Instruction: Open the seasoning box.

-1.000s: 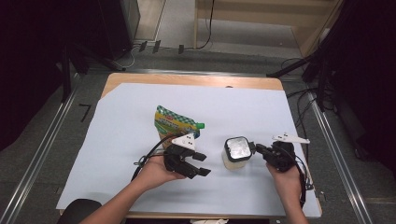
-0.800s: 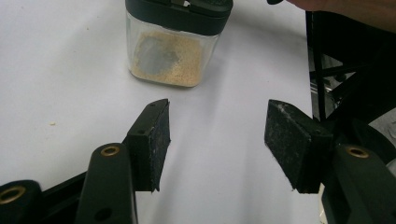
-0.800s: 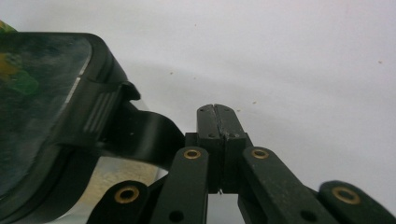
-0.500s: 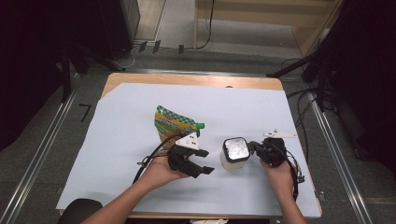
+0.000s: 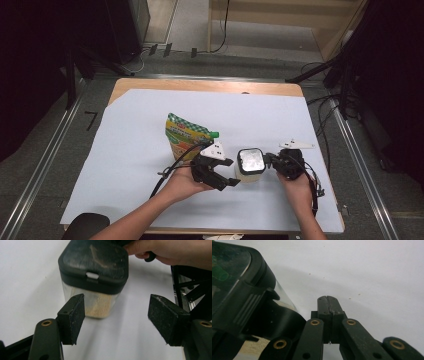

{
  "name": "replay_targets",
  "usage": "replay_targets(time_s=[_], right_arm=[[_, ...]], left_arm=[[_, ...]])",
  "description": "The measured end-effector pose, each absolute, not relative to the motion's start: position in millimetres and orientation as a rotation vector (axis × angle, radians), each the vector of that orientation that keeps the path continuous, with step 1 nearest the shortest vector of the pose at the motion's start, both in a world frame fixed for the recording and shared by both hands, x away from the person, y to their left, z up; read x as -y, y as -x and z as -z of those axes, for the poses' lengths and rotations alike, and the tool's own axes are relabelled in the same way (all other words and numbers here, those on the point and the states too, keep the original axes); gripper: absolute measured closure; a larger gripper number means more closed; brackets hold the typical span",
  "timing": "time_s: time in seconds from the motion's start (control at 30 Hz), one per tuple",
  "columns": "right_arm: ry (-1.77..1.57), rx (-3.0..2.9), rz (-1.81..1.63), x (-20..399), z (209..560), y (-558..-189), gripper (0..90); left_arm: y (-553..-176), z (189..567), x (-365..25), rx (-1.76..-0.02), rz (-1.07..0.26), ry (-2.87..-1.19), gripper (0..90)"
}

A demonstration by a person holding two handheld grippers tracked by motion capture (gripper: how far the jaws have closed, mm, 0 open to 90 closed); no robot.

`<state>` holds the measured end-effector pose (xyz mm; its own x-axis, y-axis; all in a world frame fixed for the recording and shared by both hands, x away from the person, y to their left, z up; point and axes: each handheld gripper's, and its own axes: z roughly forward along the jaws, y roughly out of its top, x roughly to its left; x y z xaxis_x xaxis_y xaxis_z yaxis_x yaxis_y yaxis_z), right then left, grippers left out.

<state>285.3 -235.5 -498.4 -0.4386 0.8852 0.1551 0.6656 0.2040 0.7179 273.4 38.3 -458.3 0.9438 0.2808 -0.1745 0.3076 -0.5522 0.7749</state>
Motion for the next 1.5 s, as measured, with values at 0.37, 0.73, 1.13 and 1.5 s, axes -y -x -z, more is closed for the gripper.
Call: replay_targets(time_s=[0.37,0.73,1.13,1.5], right_arm=[[-1.463,-2.166,-1.114,248.2,483.5,-267.1,90.0],[-1.446,-2.196,-1.101,244.2,482.5,-262.5,90.0],[-1.450,-2.193,-1.095,243.9,483.4,-262.2,90.0],[-1.454,-2.199,-1.088,244.1,484.2,-262.8,90.0]], left_arm=[[-283.0,456.6,-30.4,-0.440,-0.021,-2.186,30.6],[-286.3,460.9,-21.9,-0.444,-0.066,-2.194,26.2],[-287.0,469.5,-13.7,-0.458,-0.085,-2.223,20.1],[-286.0,466.0,-11.5,-0.477,-0.090,-2.217,19.8]])
